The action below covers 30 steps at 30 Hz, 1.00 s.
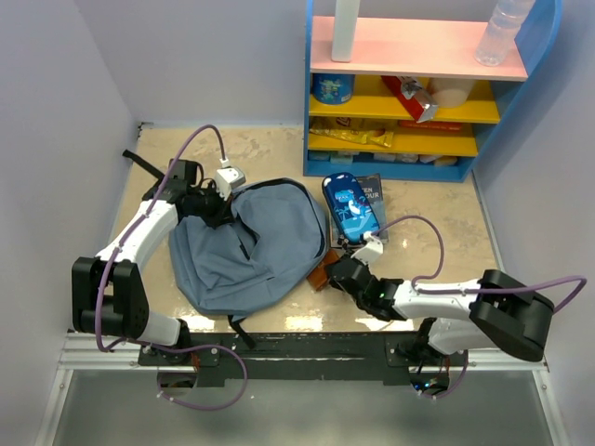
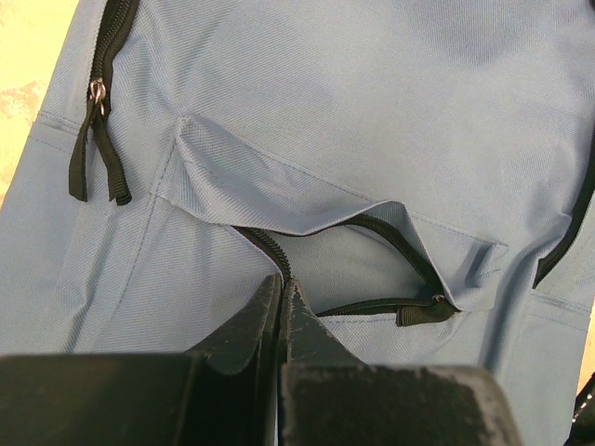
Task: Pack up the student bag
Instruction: Pick up the personal item from the center of the board, then place the personal item in the student bag.
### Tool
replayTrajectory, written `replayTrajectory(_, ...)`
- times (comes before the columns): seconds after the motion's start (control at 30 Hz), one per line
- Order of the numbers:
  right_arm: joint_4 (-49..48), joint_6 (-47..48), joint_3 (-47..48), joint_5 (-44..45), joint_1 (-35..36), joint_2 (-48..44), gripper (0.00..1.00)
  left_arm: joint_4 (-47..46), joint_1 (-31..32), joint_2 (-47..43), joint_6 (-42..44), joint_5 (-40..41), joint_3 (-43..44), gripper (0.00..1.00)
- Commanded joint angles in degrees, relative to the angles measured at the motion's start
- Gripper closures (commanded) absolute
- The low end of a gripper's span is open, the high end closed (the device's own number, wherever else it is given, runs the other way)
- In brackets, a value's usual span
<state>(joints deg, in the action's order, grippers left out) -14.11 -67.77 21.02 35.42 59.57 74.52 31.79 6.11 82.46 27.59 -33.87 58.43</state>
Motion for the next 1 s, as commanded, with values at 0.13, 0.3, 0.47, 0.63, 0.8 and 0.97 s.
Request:
replayTrajectory(0.13,5.32,7.82,-2.81,-3.51,6.68,-10.60,1.00,-0.59,-0.13,-0.72,0.27,-0.06,2.39,1.00)
replayTrajectory(0.3,4.26,17.29,-1.51,-6.50,14.24,-12.12,1.00,-1.29,-0.13,-0.72,-0.87,0.03,3.18,1.00)
replayTrajectory(0.47,5.06,25.74,7.09,-6.59,19.97,-9.57,1.00,0.11,-0.13,-0.80,0.17,-1.29,3.53,1.00)
replayTrajectory(0.63,5.15,35.14,19.38,3.15,19.18,-7.21,1.00,3.80,-0.13,-1.77,5.08,-3.57,2.39,1.00)
replayTrajectory(0.8,-6.33,40.24,26.26,-5.95,7.16,2.96,1.00,8.89,-0.13,-3.09,10.28,-8.58,1.94,1.00)
replayTrajectory(0.97,-11.11,42.45,34.08,-10.36,4.68,13.00,1.00,15.22,-0.22,-4.23,16.96,-11.83,2.56,1.00)
